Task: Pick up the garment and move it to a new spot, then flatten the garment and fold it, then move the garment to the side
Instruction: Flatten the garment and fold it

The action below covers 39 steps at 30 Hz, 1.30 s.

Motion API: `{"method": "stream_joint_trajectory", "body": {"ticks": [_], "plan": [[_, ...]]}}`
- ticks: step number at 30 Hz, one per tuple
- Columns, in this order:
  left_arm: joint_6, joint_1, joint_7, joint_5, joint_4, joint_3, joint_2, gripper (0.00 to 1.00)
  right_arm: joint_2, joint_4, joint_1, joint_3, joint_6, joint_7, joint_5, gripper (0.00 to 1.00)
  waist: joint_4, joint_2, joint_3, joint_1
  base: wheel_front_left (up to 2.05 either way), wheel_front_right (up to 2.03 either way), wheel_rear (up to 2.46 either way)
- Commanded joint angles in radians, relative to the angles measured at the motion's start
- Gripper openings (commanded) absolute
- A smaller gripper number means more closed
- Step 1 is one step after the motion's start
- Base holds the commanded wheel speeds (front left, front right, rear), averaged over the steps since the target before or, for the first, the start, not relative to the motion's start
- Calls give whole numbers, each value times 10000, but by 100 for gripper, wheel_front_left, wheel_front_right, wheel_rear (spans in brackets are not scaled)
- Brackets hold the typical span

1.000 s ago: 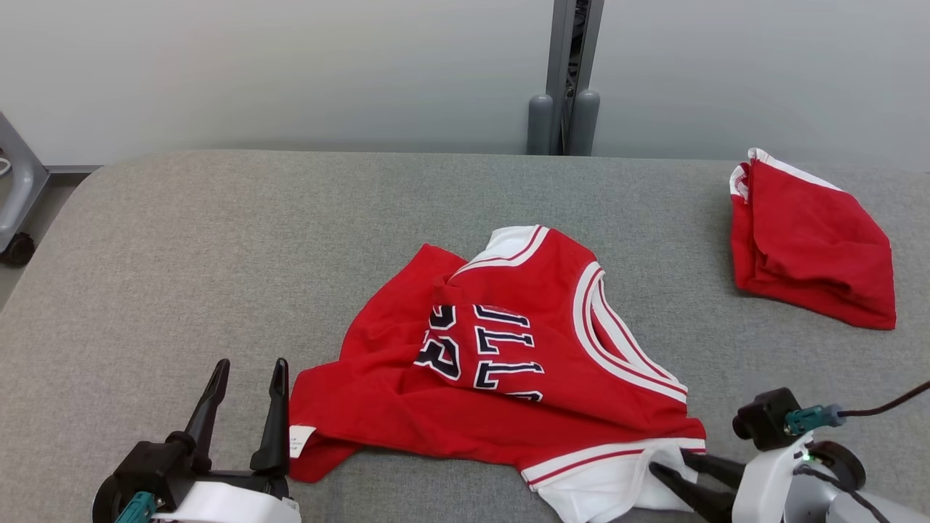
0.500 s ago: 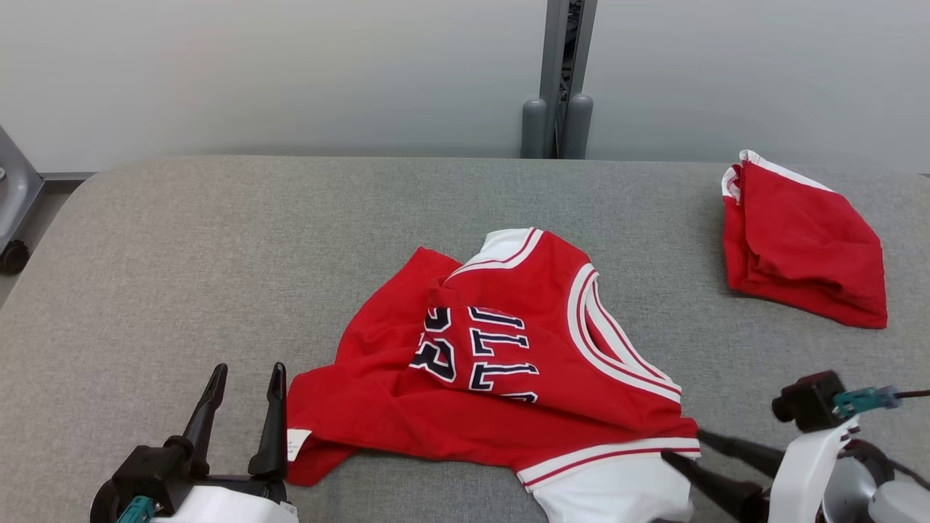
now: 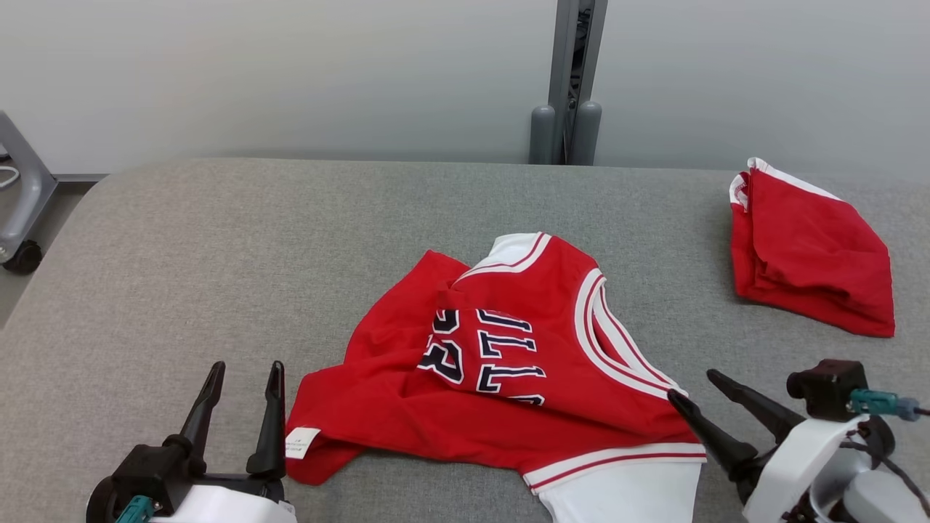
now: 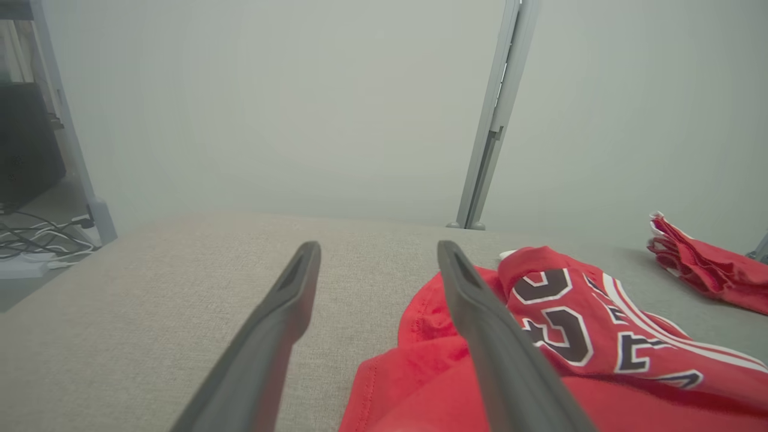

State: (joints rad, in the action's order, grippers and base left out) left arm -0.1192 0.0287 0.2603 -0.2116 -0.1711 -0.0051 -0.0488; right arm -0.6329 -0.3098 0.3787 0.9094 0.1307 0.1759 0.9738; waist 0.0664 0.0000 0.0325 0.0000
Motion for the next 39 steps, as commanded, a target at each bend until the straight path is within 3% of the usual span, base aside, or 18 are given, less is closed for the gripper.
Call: {"method": "stream_joint_trajectory", "body": {"ticks": [1, 11, 24, 39], "plan": [[-50, 29, 53, 89, 52, 66, -37, 100, 246, -218, -185, -142, 1, 223, -196, 100, 30, 0, -62, 0, 0, 0, 0], [-65, 321, 53, 337, 77, 328, -39, 100, 1807, -1439, -862, -2282, 1, 908, -1905, 100, 60, 0, -438, 0, 0, 0, 0], [16, 675, 53, 650, -41, 794, -45, 100, 3632, -851, -2342, -5949, -1, 896, -4496, 100, 5, 0, -621, 0, 0, 0, 0], [-46, 1081, 53, 1068, -186, 678, -717, 100, 4680, -400, -3287, -7259, 1, 896, -6049, 100, -132, 0, -823, 0, 0, 0, 0]]}}
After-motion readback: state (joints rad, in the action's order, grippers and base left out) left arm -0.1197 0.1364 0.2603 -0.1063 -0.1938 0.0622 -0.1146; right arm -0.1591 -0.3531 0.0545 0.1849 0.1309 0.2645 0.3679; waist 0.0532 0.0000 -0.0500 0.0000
